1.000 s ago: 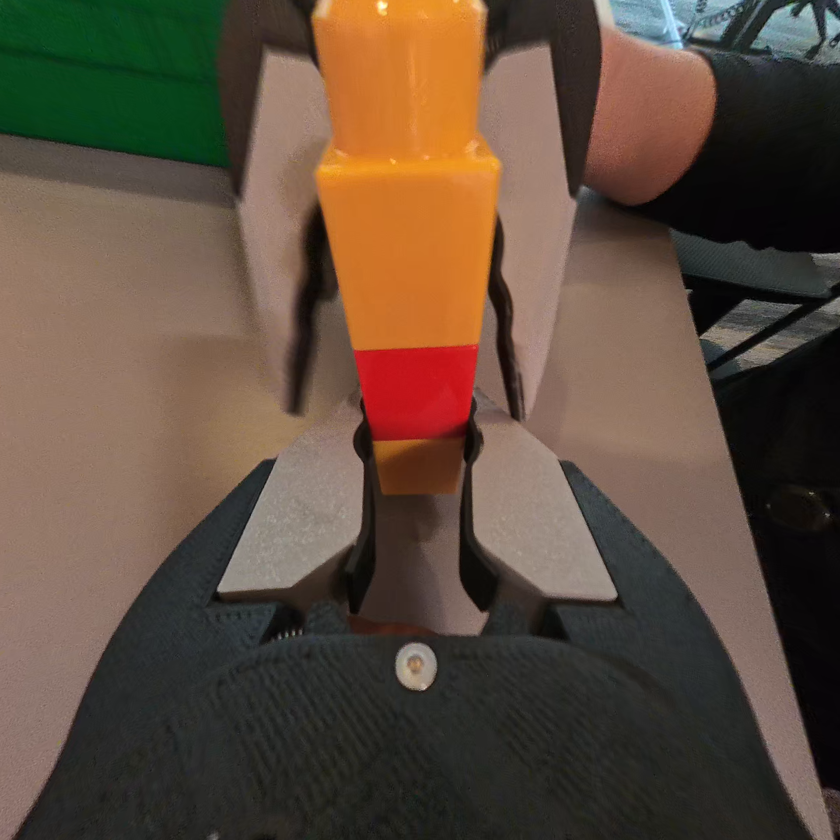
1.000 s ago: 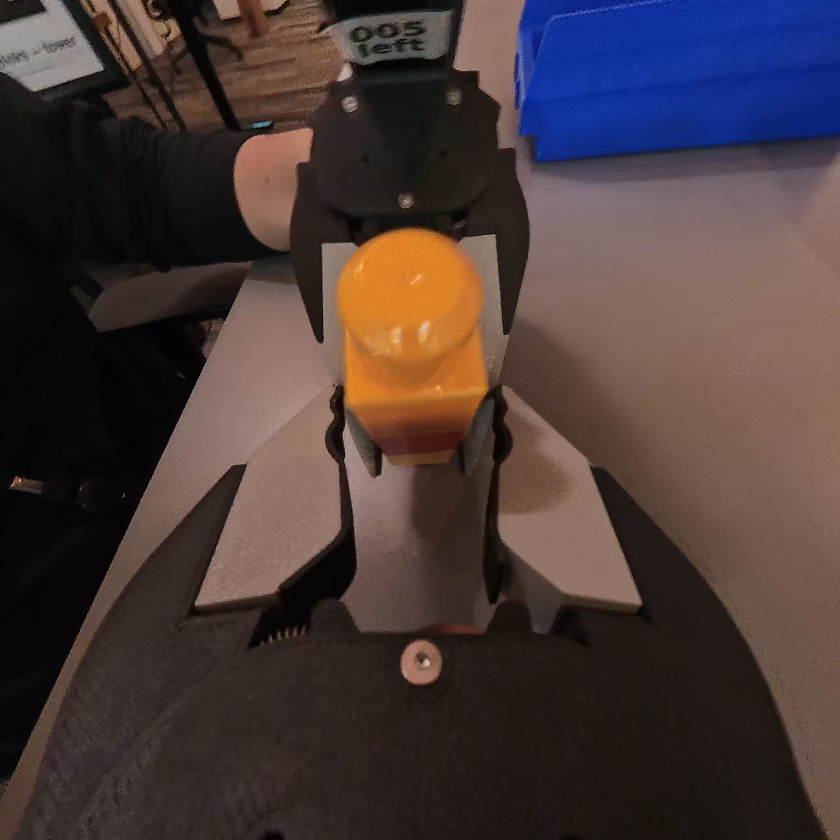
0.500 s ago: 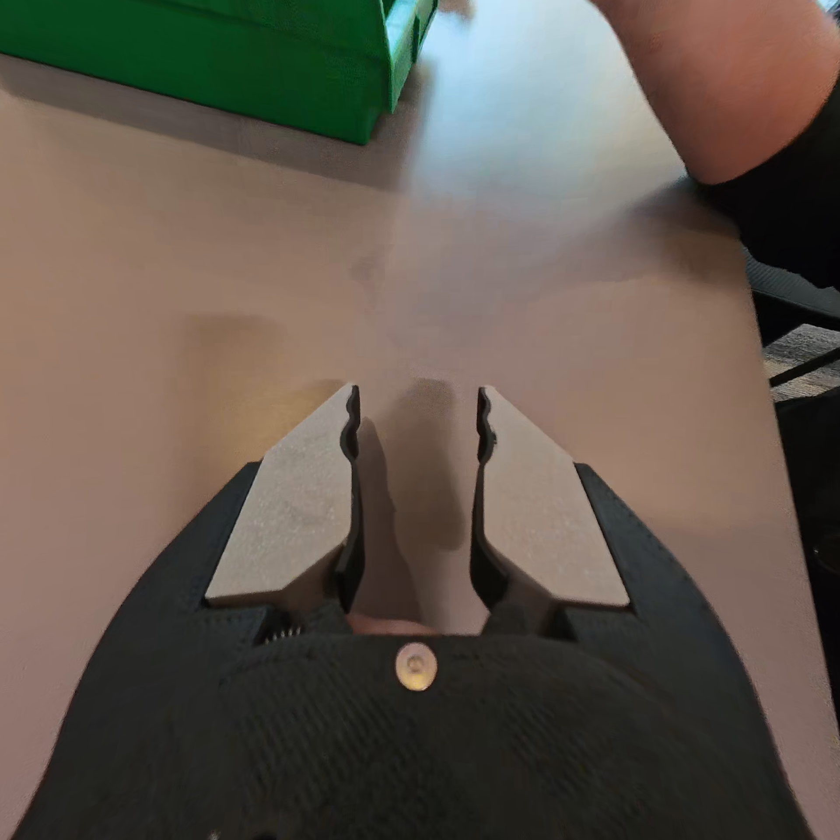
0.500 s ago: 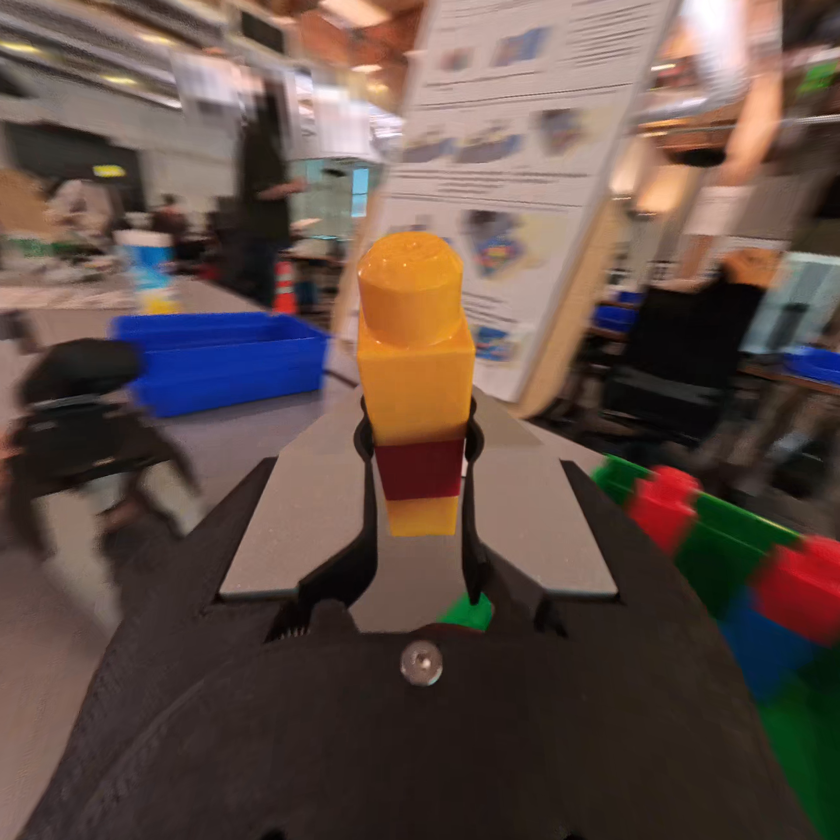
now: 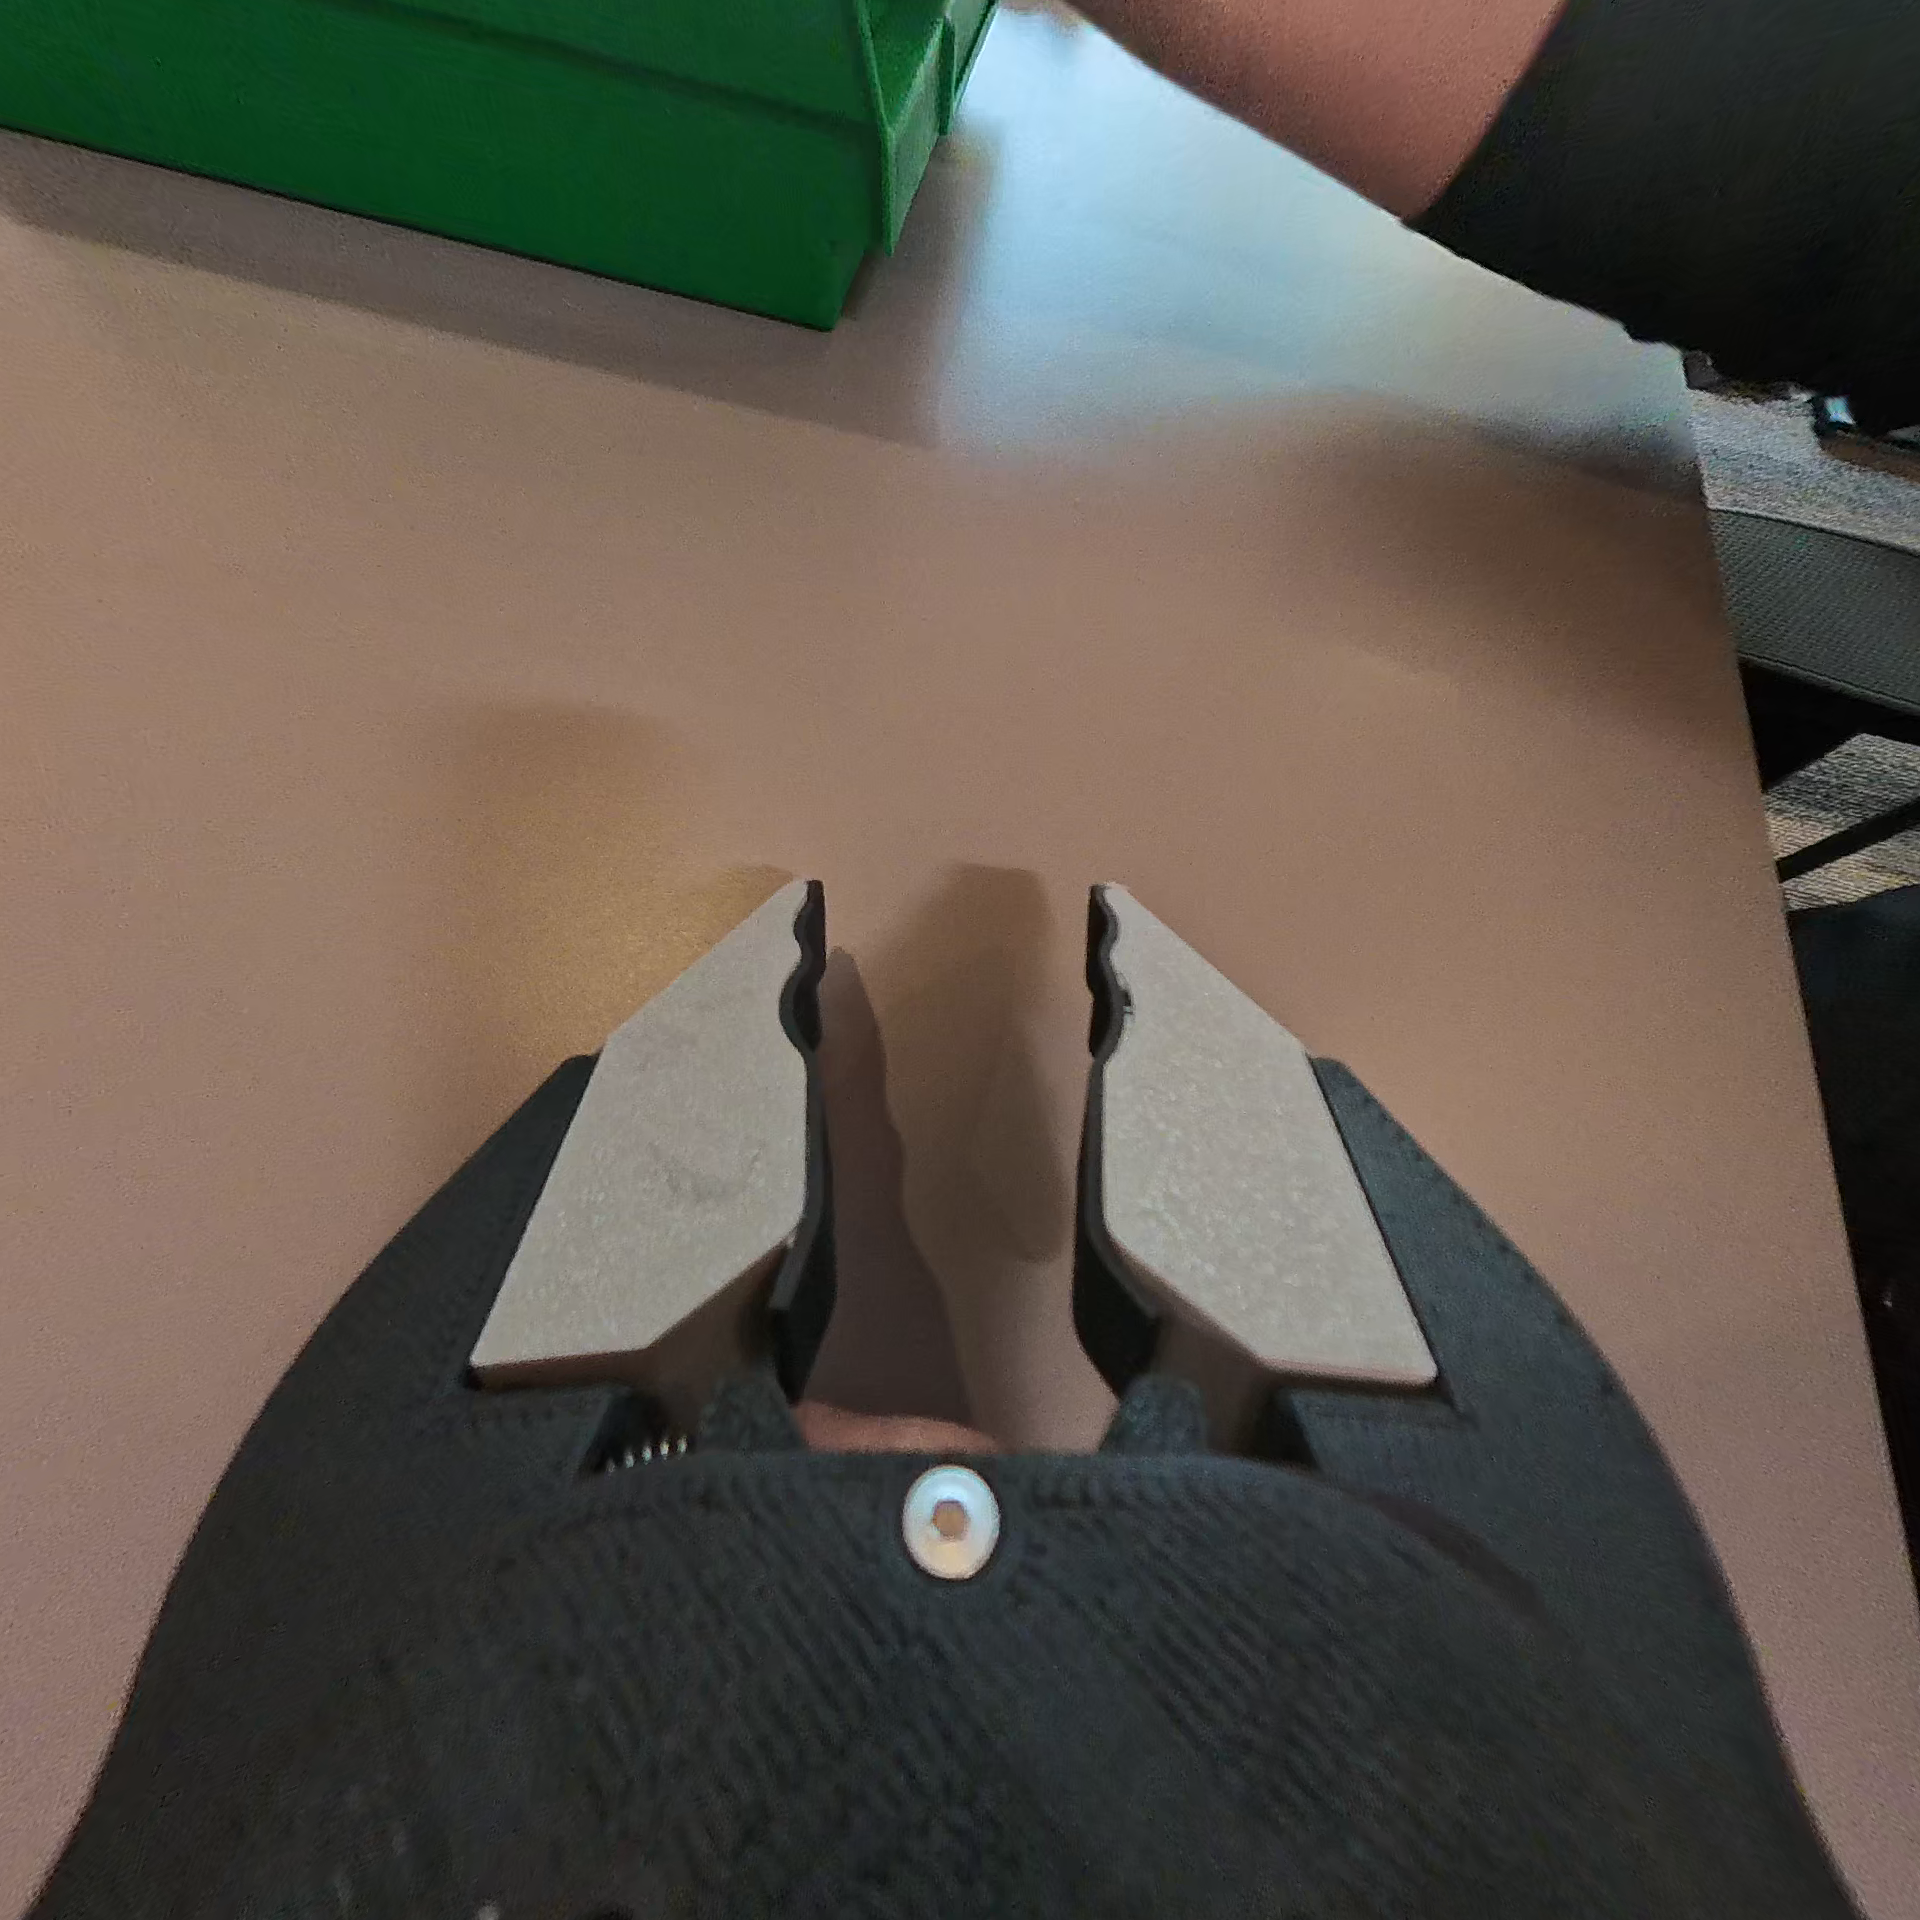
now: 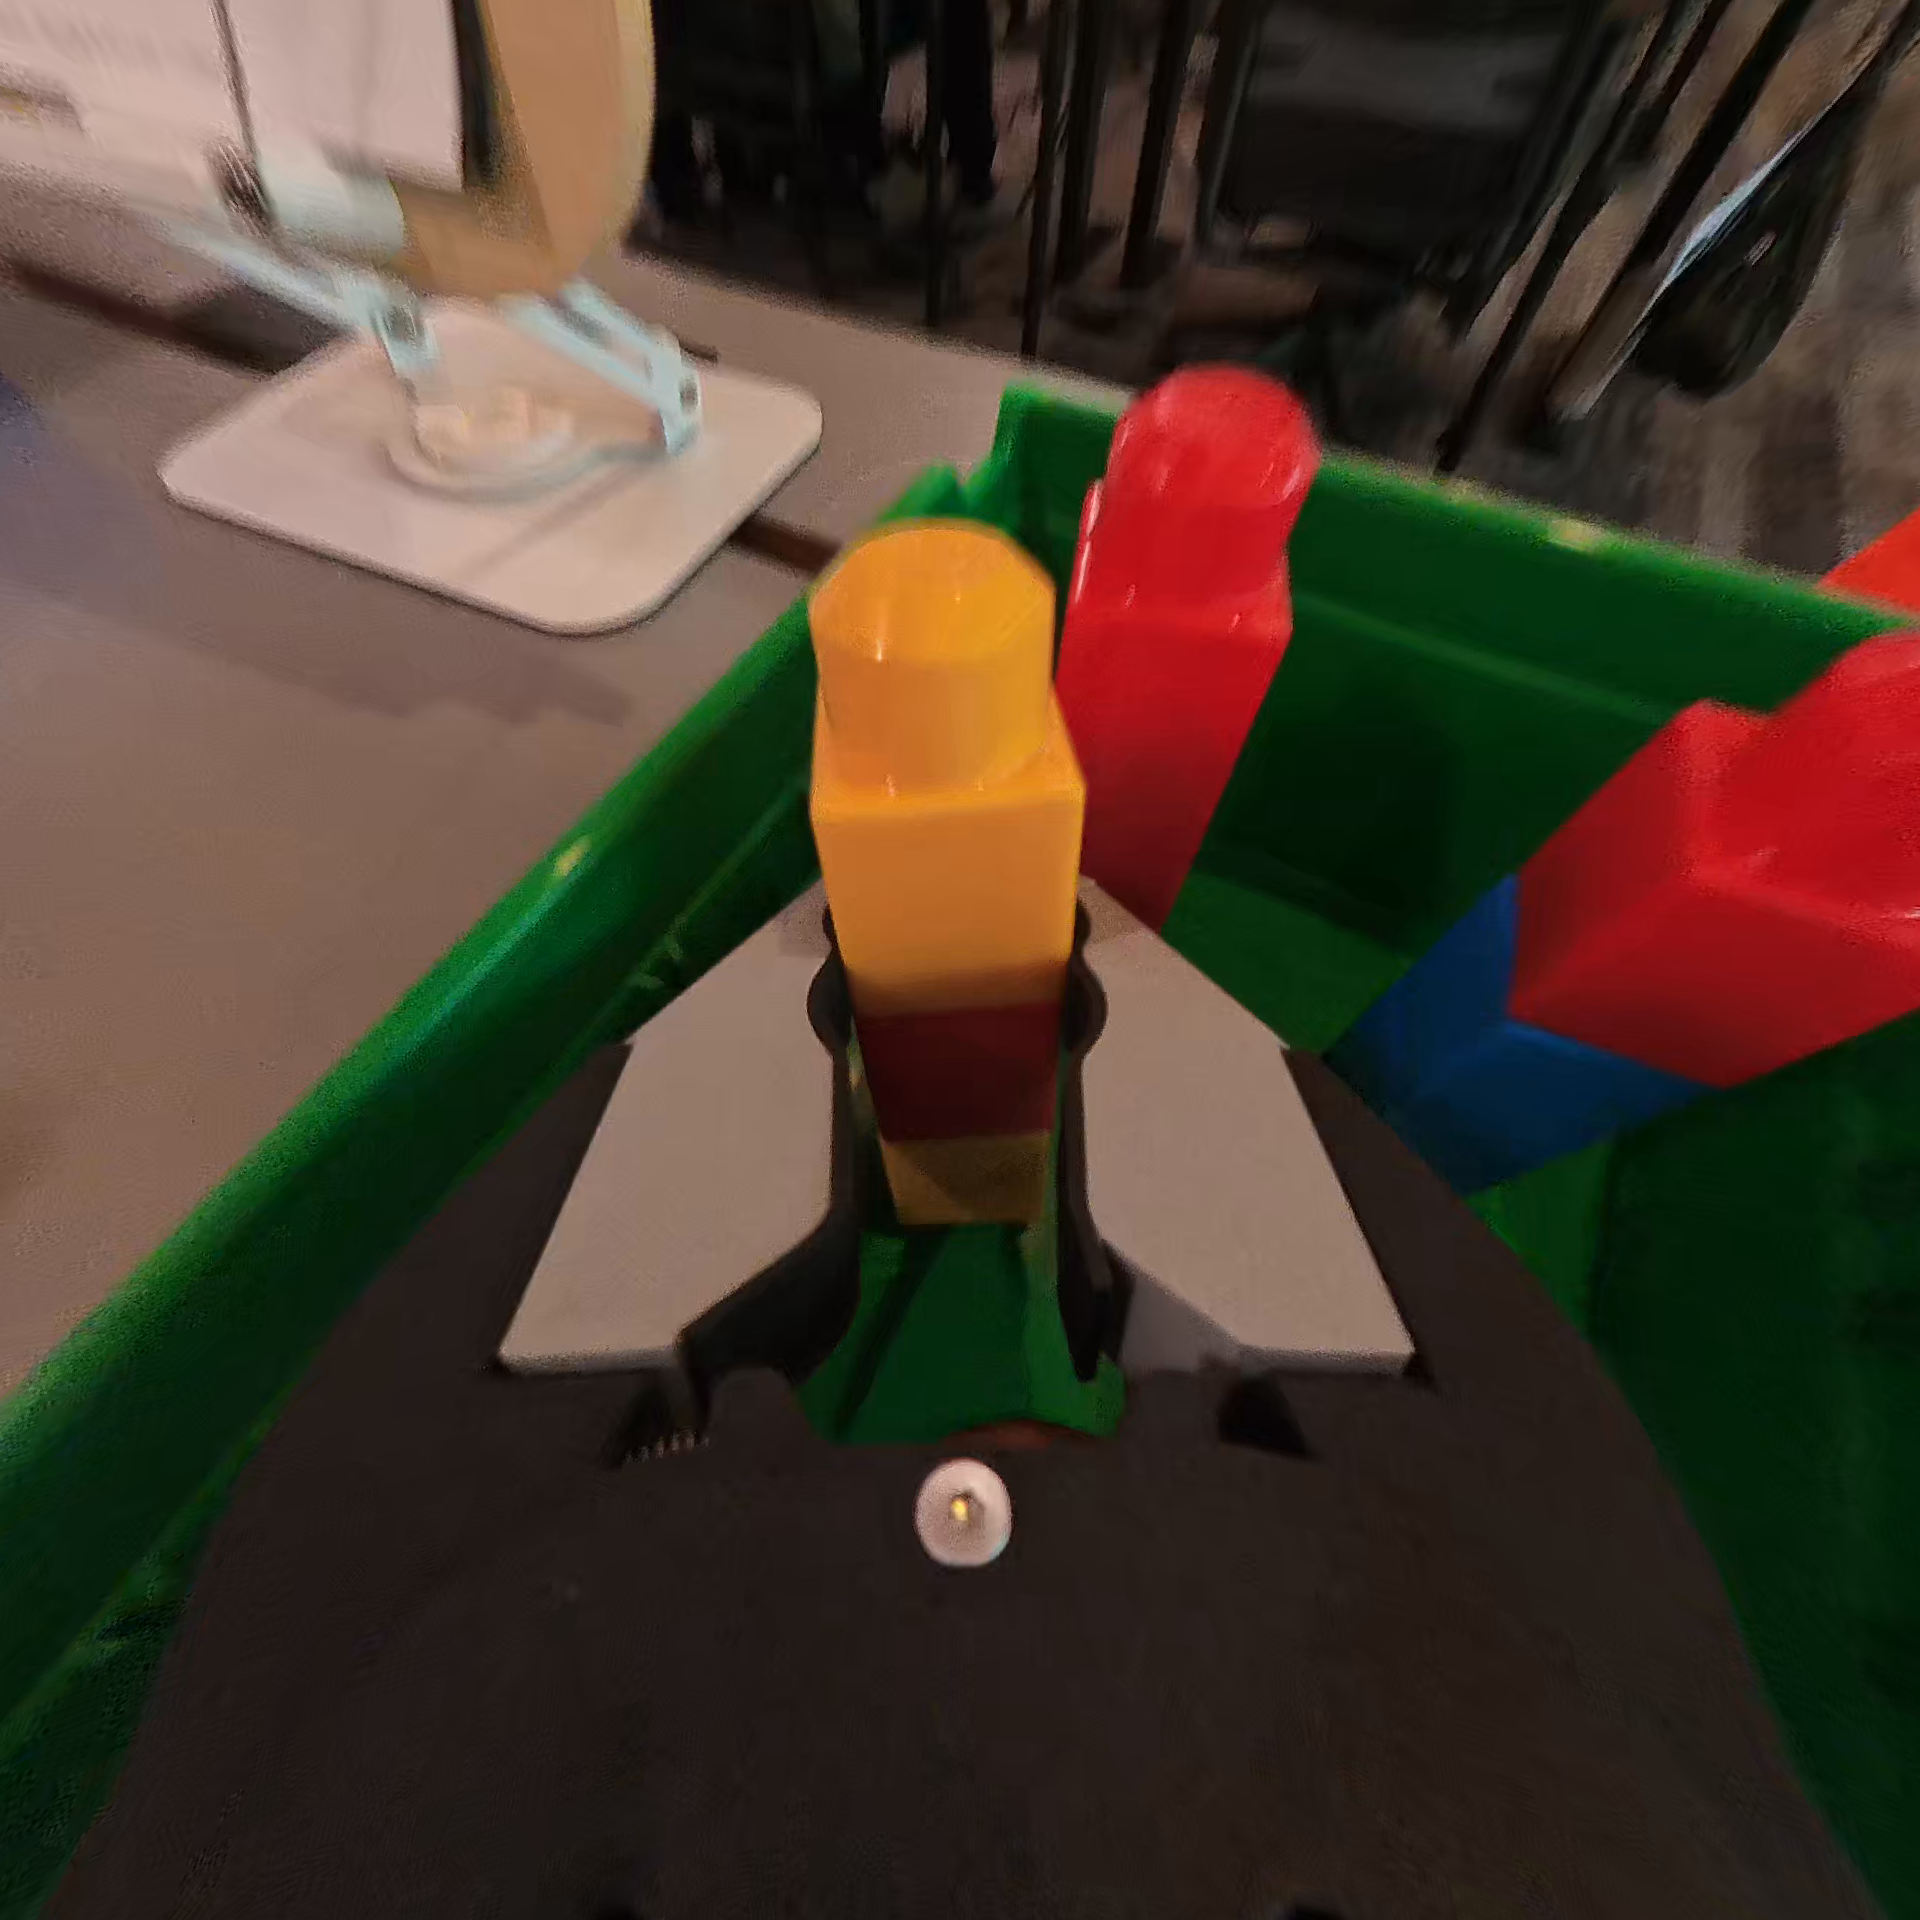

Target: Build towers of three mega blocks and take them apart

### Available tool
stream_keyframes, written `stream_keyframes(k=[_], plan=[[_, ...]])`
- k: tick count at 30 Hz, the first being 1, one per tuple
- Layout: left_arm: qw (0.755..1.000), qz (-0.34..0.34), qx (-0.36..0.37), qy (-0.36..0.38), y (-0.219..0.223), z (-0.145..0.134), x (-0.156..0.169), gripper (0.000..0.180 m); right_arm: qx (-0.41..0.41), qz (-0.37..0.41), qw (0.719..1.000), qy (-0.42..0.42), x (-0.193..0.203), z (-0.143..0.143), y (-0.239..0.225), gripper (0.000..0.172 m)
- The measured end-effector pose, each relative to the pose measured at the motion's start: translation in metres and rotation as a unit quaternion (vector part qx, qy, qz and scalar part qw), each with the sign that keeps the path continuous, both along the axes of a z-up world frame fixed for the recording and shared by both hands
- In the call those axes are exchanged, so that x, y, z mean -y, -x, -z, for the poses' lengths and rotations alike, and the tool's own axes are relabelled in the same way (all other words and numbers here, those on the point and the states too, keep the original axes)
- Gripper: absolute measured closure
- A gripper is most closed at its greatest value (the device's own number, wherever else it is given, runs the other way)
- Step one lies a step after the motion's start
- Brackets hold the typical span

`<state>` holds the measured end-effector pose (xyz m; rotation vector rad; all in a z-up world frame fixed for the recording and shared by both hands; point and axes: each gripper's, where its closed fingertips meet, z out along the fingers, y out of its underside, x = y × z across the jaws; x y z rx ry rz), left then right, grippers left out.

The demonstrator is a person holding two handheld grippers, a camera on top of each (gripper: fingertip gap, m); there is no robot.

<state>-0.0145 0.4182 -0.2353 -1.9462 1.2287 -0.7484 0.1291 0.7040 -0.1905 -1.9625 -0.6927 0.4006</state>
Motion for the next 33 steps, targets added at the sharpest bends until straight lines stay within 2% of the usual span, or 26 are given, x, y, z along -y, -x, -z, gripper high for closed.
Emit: stream_keyframes(k=[4,8,11,14,16,18,22,24,27,30,33], plan=[[1.0,-0.017,-0.004,0.018,0.006,0.003,-0.001,0.133,0.013,-0.011,0.998,0.056,0.009,0.012,-0.003,0.134],[0.999,-0.03,0.006,0.017,0.015,-0.005,-0.005,0.128,0.065,-0.009,0.997,0.051,0.019,0.01,-0.019,0.133],[0.999,-0.043,0.016,0.008,0.026,-0.02,-0.006,0.124,0.083,0.022,0.996,0.01,0.025,-0.007,-0.033,0.124],[0.995,-0.071,0.069,-0.019,0.05,-0.058,-0.001,0.122,0.098,0.065,0.992,-0.051,0.037,-0.035,-0.047,0.114],[0.986,-0.115,0.108,-0.044,0.085,-0.091,0.003,0.122,0.106,0.078,0.986,-0.103,0.054,-0.057,-0.054,0.114],[0.971,-0.184,0.13,-0.073,0.142,-0.124,0.002,0.121,0.103,0.082,0.98,-0.152,0.076,-0.077,-0.058,0.114],[0.906,-0.388,0.086,-0.143,0.307,-0.167,-0.023,0.125,0.042,0.039,0.976,-0.208,0.12,-0.103,-0.048,0.112],[0.891,-0.441,0.026,-0.109,0.37,-0.154,-0.037,0.124,0.004,0.018,0.977,-0.21,0.13,-0.107,-0.041,0.116],[0.874,-0.481,-0.065,-0.04,0.429,-0.11,-0.06,0.12,-0.003,0.009,0.98,-0.199,0.128,-0.099,-0.037,0.114],[0.864,-0.481,-0.146,0.023,0.456,-0.061,-0.073,0.12,0.006,0.012,0.981,-0.196,0.125,-0.09,-0.041,0.113],[0.858,-0.465,-0.207,0.066,0.467,-0.024,-0.08,0.12,-0.011,0.012,0.979,-0.202,0.125,-0.093,-0.044,0.113]])
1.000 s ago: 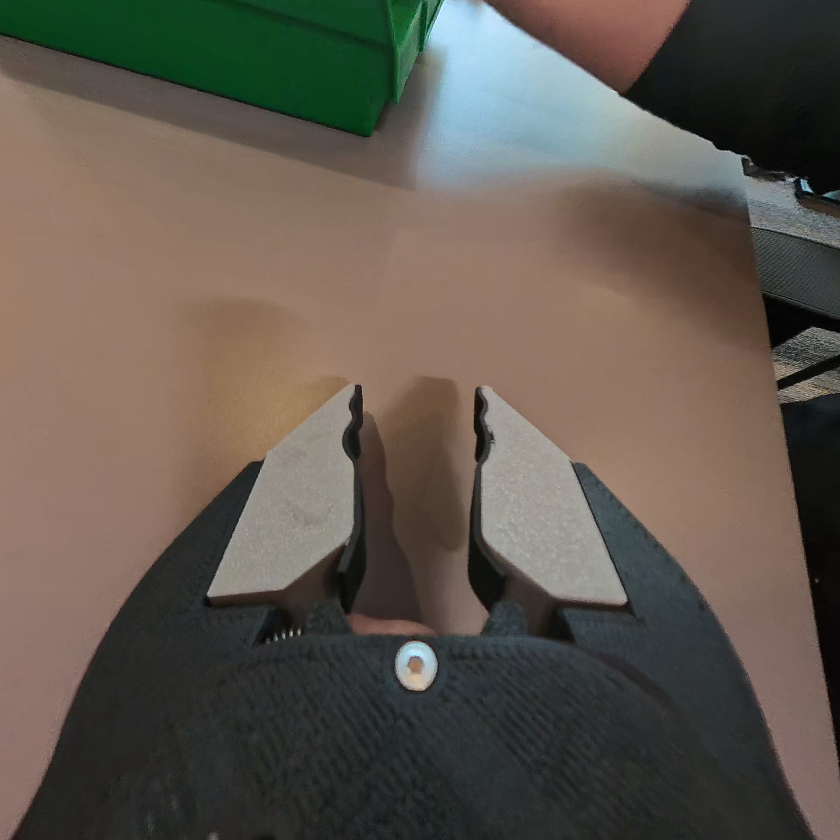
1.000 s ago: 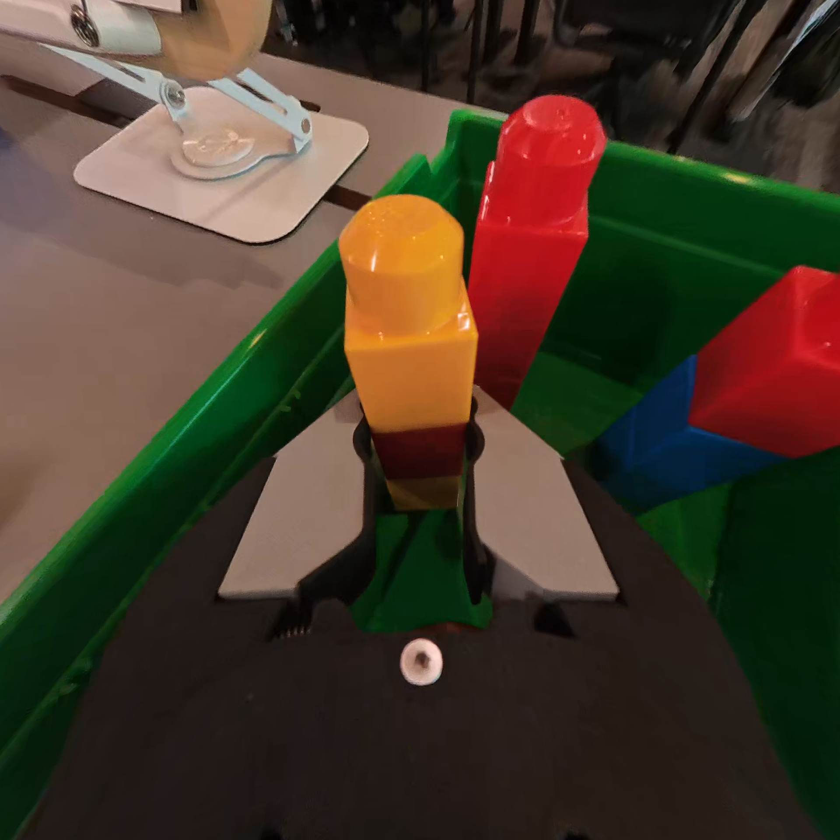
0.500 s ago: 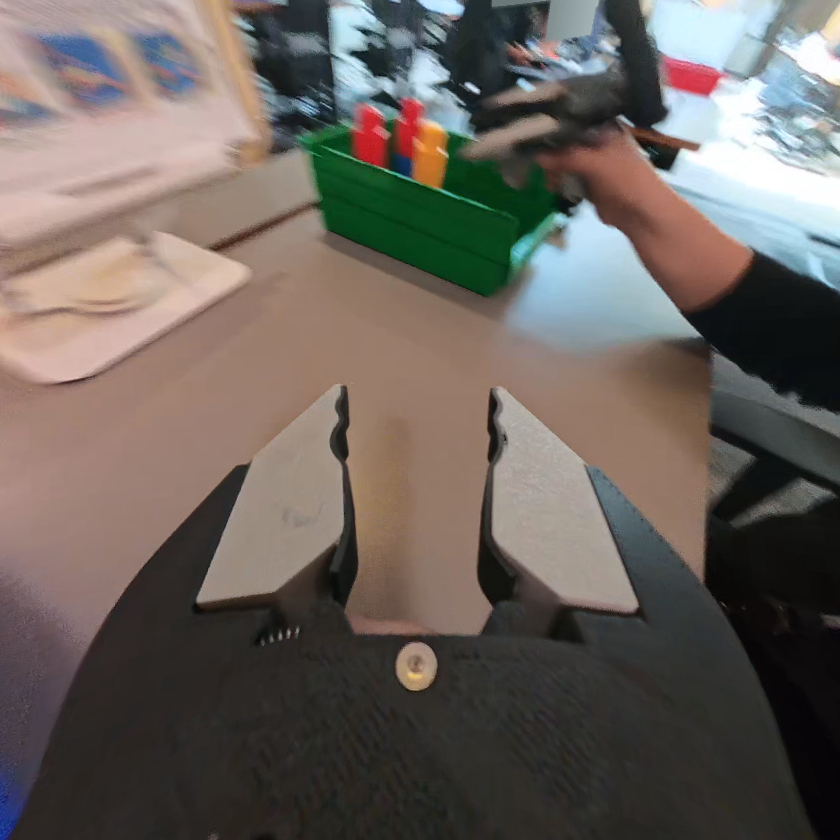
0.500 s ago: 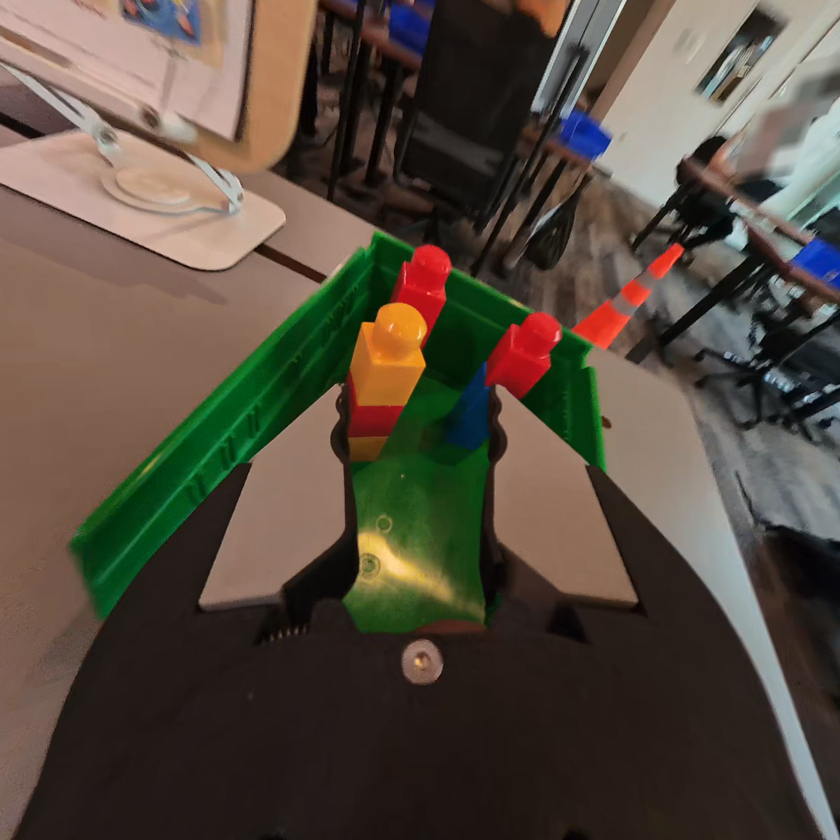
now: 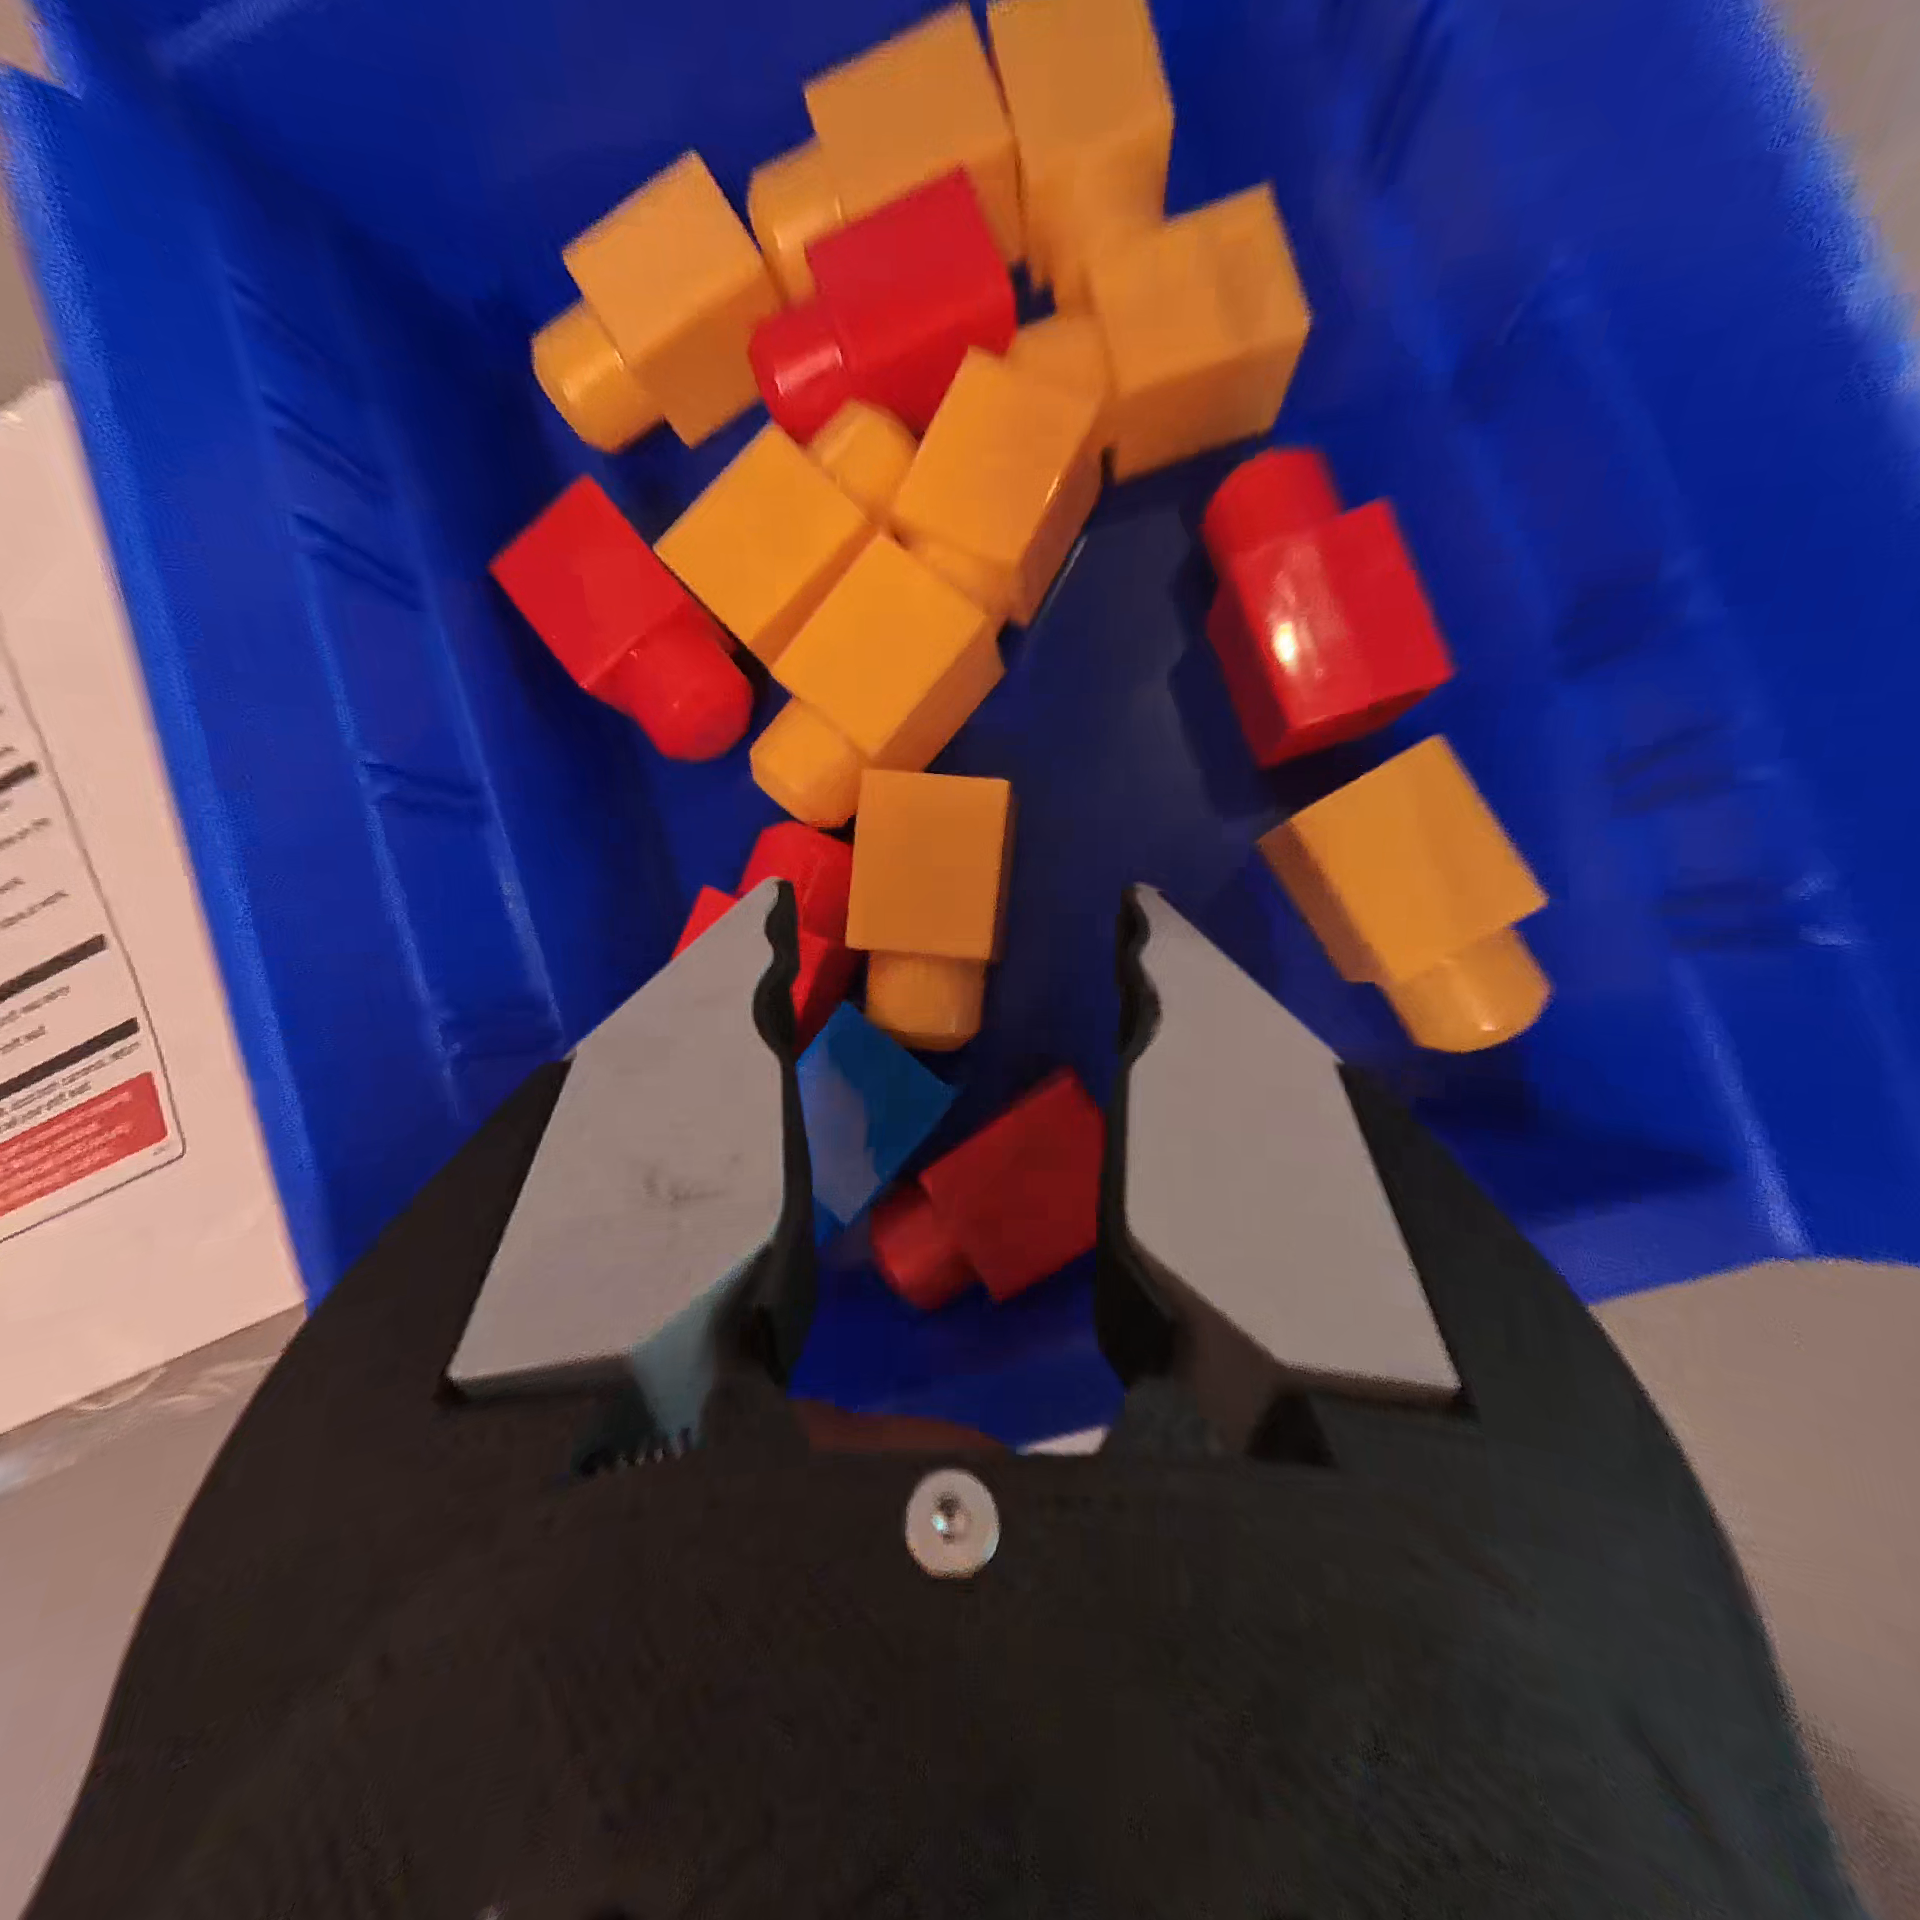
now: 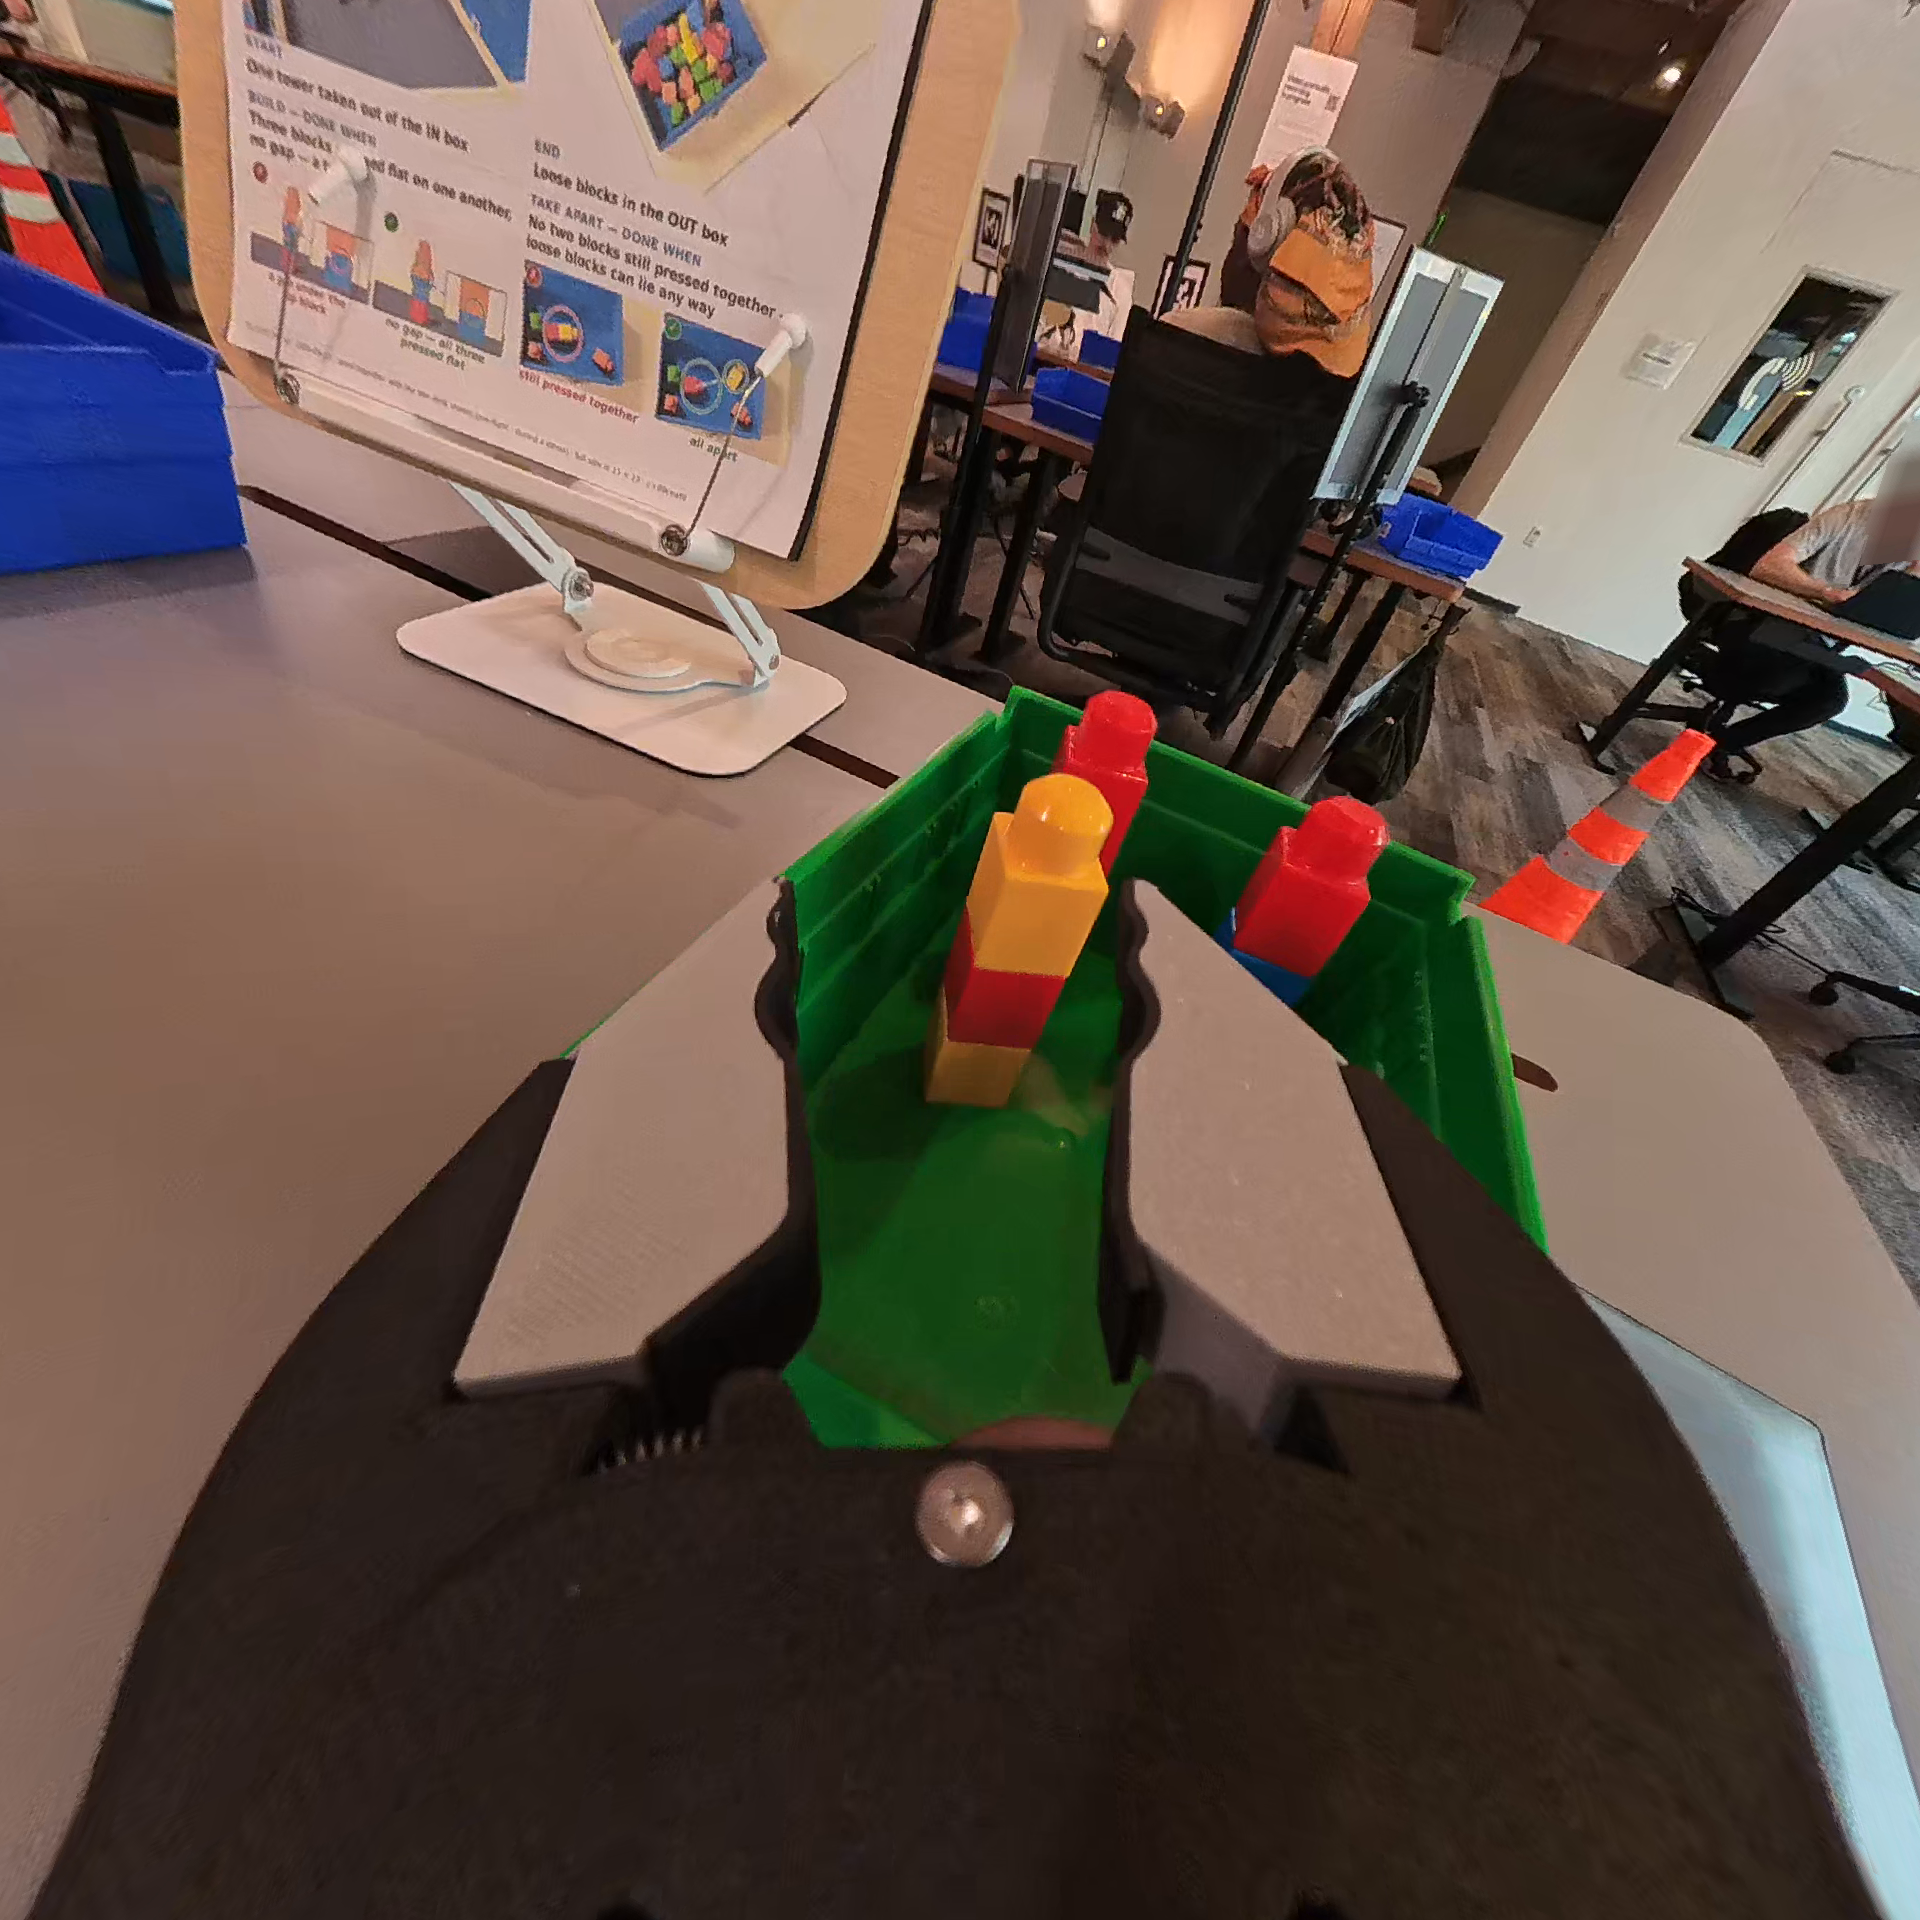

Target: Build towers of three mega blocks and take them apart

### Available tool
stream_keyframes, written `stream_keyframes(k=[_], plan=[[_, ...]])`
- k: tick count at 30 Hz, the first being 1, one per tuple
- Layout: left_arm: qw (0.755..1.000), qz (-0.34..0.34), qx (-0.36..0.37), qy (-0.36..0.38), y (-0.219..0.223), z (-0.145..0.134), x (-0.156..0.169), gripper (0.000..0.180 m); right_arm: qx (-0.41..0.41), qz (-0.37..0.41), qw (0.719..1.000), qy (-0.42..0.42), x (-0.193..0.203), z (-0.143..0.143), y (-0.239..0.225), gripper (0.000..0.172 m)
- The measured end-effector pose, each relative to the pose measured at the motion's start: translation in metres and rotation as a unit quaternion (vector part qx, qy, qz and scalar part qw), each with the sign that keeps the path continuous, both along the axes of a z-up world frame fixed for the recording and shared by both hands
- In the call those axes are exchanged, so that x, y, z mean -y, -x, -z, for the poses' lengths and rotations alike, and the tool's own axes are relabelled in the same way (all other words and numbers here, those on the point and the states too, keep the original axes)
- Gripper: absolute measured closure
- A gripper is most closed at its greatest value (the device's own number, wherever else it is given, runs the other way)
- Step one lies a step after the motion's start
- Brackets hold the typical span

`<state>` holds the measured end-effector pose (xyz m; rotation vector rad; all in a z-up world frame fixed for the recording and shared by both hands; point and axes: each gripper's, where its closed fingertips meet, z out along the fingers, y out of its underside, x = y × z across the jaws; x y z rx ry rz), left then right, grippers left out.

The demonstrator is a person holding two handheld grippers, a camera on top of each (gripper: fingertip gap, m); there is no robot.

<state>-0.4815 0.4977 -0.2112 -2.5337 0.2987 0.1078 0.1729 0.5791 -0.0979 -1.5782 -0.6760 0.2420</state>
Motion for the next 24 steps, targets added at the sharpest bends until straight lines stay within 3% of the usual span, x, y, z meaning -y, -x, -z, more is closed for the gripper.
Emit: stream_keyframes(k=[3,6,7,8,14,17,19,21,24], plan=[[0.999,0.006,-0.039,0.036,0.009,0.019,-0.006,0.117,-0.005,-0.005,1.0,-0.002,0.0,0.0,0.0,0.113],[0.995,0.012,-0.088,0.05,0.018,0.021,-0.012,0.132,0.007,-0.009,1.0,-0.001,-0.001,0.004,0.002,0.114],[0.994,0.022,-0.086,0.056,0.015,0.02,-0.012,0.133,0.01,-0.01,1.0,0.0,-0.001,0.005,0.003,0.114],[0.995,0.039,-0.071,0.06,0.006,0.019,-0.011,0.148,0.012,-0.012,1.0,-0.001,0.0,0.005,0.004,0.114],[0.995,0.065,-0.068,0.044,-0.01,0.007,-0.003,0.148,0.002,-0.037,0.999,-0.004,0.006,0.004,0.013,0.114],[0.997,0.059,-0.019,-0.048,-0.024,-0.032,-0.008,0.148,-0.01,-0.057,0.998,-0.006,0.014,0.001,0.022,0.114],[0.984,0.075,0.046,-0.154,-0.049,-0.077,-0.011,0.147,-0.022,-0.089,0.996,-0.006,0.027,-0.004,0.037,0.113],[0.949,0.119,0.146,-0.251,-0.096,-0.125,-0.003,0.148,-0.036,-0.139,0.99,-0.011,0.048,-0.011,0.062,0.113],[0.874,0.214,0.248,-0.359,-0.182,-0.175,0.025,0.148,-0.072,-0.258,0.963,0.01,0.09,-0.018,0.122,0.116]])
